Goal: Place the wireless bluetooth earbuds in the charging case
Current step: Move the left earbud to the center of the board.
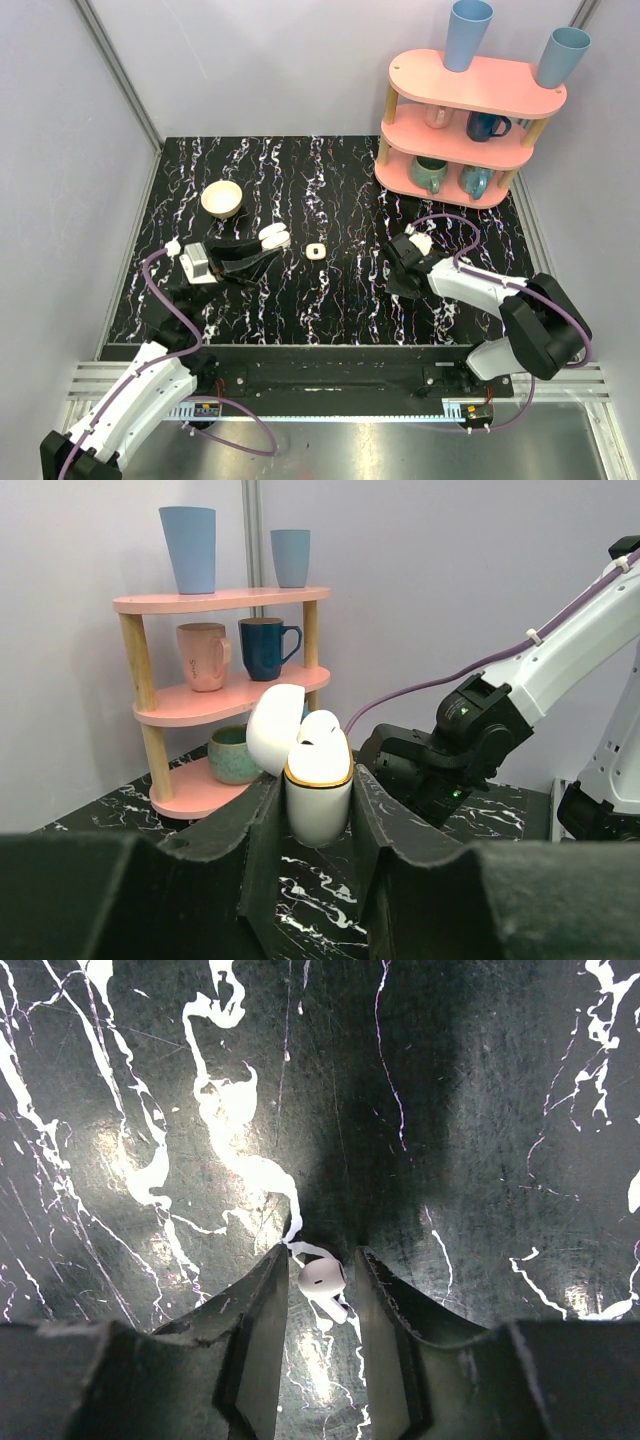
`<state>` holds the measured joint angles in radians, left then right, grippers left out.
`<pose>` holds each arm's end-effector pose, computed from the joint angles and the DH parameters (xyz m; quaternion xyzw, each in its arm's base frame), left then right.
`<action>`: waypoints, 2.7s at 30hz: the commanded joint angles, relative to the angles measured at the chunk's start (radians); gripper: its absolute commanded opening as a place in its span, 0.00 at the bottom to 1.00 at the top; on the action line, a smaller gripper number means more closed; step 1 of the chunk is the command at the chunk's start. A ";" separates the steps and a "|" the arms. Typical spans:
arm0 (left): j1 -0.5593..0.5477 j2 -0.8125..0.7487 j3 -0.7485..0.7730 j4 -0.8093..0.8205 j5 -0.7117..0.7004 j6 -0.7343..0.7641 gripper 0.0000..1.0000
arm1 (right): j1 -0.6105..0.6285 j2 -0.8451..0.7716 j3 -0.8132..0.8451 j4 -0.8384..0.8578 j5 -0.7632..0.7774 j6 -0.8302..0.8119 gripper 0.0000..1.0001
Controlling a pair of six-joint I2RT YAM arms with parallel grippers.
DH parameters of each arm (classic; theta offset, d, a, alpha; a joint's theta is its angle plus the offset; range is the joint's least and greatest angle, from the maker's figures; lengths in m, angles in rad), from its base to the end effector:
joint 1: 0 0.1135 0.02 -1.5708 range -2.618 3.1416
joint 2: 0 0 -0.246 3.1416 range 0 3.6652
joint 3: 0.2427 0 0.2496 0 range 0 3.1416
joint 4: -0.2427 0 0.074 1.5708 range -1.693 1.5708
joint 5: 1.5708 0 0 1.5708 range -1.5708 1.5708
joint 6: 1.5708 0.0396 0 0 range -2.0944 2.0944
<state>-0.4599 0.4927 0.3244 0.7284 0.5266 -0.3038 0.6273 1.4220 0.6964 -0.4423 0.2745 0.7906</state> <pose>0.1201 -0.0817 0.3059 0.2635 0.4482 -0.4317 0.7370 0.2075 0.1372 0.1377 0.1065 0.9651 0.0273 0.2377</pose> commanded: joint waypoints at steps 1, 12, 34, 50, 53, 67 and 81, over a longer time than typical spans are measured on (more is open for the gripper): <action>-0.003 0.001 0.005 0.055 -0.005 -0.012 0.00 | -0.003 0.015 0.029 -0.029 0.012 -0.016 0.40; -0.003 0.009 0.007 0.060 -0.004 -0.017 0.00 | -0.002 0.015 0.031 -0.026 0.003 -0.024 0.37; -0.005 0.007 0.004 0.059 -0.004 -0.020 0.00 | 0.006 0.012 0.041 -0.039 0.000 -0.028 0.40; -0.005 0.006 0.008 0.052 -0.002 -0.020 0.00 | 0.031 0.028 0.046 -0.039 0.022 0.004 0.39; -0.005 0.004 0.007 0.051 -0.002 -0.020 0.00 | 0.035 0.034 0.048 -0.041 0.023 0.004 0.38; -0.005 0.004 0.007 0.046 -0.004 -0.020 0.00 | 0.035 0.046 0.048 -0.042 0.038 0.002 0.34; -0.005 0.009 0.008 0.049 0.000 -0.023 0.00 | 0.048 0.041 0.048 -0.023 0.008 -0.090 0.38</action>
<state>-0.4618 0.5011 0.3244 0.7353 0.5270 -0.3149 0.6613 1.4544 0.7277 -0.4675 0.2859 0.7383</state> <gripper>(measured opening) 0.329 0.382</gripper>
